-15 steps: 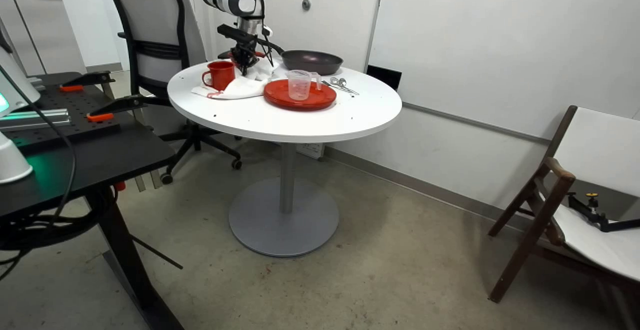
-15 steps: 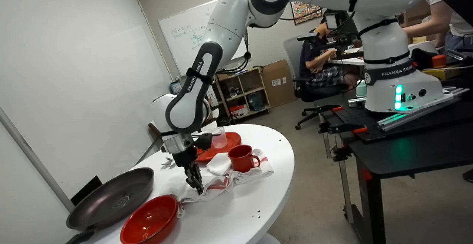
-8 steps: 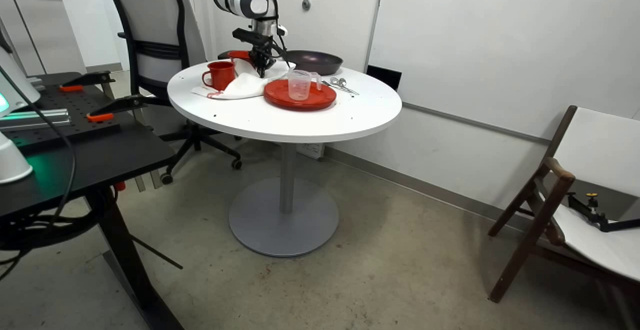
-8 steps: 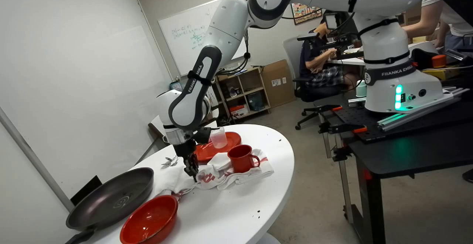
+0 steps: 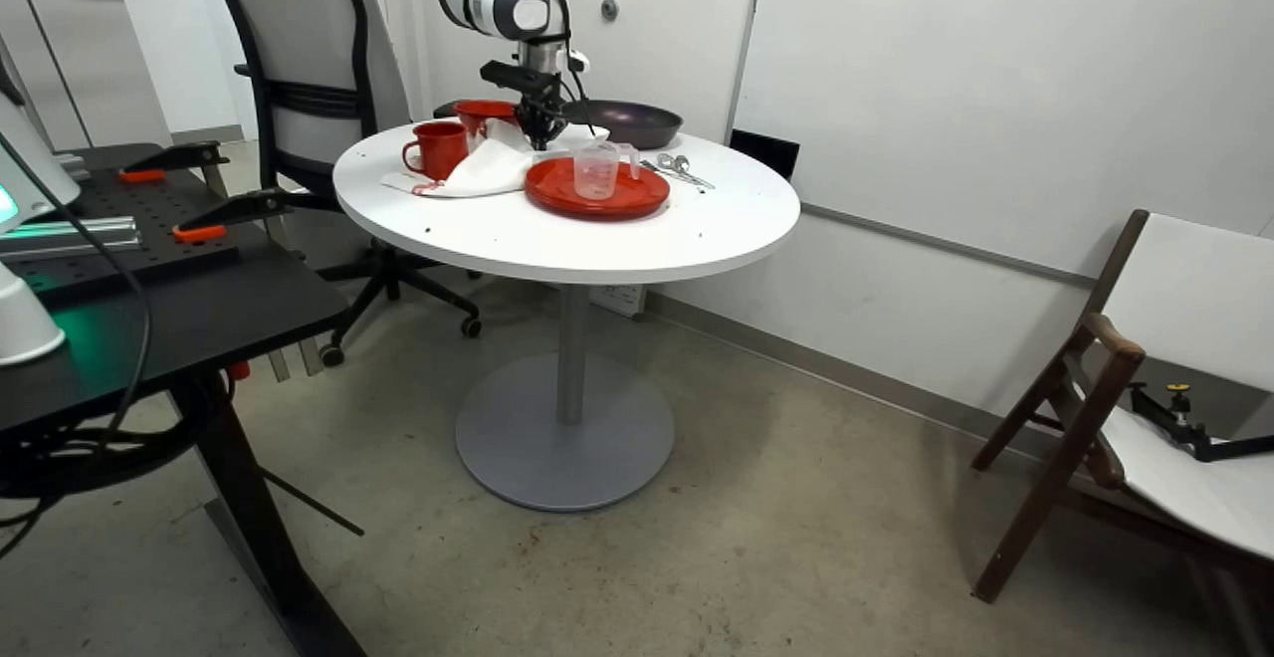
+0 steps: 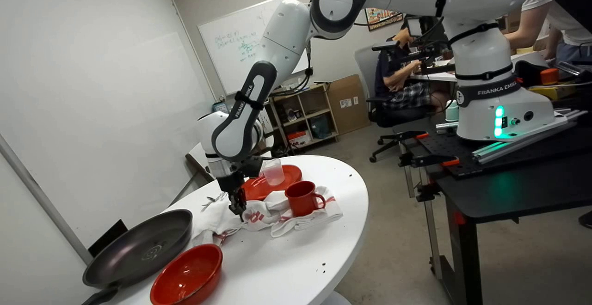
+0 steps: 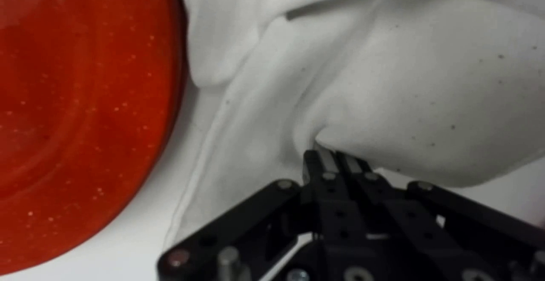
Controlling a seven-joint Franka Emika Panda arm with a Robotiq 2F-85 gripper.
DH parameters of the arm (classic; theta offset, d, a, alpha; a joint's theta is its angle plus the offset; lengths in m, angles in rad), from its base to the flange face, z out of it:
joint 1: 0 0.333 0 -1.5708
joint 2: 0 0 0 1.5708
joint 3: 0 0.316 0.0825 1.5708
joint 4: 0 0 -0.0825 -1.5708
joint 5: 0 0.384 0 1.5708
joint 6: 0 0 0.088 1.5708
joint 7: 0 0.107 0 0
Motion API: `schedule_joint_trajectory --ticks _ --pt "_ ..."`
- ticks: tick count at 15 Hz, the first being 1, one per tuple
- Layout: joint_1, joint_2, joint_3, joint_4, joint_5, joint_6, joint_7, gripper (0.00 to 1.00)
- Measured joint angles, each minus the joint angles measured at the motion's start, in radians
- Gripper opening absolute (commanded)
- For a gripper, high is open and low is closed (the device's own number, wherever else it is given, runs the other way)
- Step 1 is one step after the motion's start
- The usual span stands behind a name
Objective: Use the tea towel to wipe the table
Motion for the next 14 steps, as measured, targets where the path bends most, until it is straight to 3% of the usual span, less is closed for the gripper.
schedule_joint_trajectory --ticks 6,14 --pt "-0.014 0.048 -0.002 0.067 -0.003 0.078 -0.056 0.01" --pt "-0.053 0.082 0.047 0.096 -0.001 0.140 -0.086 0.01"
